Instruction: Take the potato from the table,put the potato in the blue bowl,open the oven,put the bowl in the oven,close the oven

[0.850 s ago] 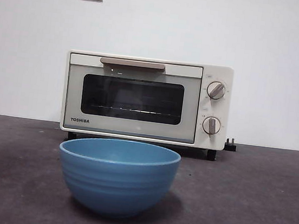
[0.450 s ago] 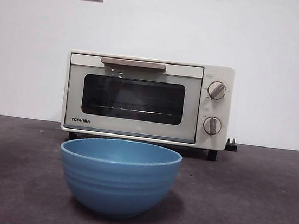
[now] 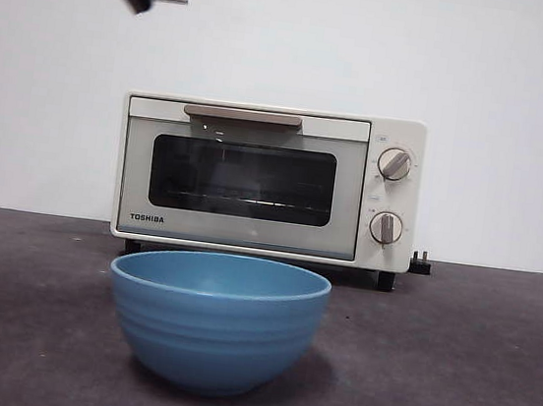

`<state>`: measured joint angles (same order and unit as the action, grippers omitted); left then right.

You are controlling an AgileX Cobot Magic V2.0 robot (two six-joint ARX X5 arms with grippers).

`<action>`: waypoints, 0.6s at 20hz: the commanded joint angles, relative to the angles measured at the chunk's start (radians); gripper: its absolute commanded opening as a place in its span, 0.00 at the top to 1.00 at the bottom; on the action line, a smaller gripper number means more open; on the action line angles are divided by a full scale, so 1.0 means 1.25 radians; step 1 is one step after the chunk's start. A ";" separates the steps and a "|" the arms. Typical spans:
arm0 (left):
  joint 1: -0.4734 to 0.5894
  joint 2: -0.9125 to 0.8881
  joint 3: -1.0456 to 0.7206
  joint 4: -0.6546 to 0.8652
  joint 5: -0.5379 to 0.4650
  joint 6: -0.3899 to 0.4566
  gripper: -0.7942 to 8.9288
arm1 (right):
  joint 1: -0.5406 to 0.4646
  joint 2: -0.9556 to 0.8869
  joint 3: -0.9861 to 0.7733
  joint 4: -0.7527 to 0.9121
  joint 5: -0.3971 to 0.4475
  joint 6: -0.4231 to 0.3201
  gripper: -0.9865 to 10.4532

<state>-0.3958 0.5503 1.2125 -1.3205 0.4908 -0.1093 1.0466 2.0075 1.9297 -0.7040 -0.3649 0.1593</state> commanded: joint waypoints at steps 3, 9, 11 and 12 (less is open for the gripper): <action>-0.002 -0.005 0.027 0.002 0.095 -0.024 0.92 | 0.016 0.083 0.030 0.022 -0.007 -0.051 0.63; -0.004 -0.005 0.097 0.002 0.117 -0.031 0.92 | 0.027 0.125 0.030 0.074 0.031 -0.079 0.25; -0.004 -0.005 0.114 0.002 0.117 -0.036 0.92 | 0.033 0.135 0.030 0.090 0.064 -0.095 0.25; -0.004 -0.005 0.118 0.002 0.117 -0.039 0.92 | 0.033 0.136 0.030 0.090 0.075 -0.101 0.25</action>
<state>-0.3969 0.5491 1.3609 -1.3220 0.6342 -0.1490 1.0828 2.1548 1.9656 -0.5949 -0.2695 0.0505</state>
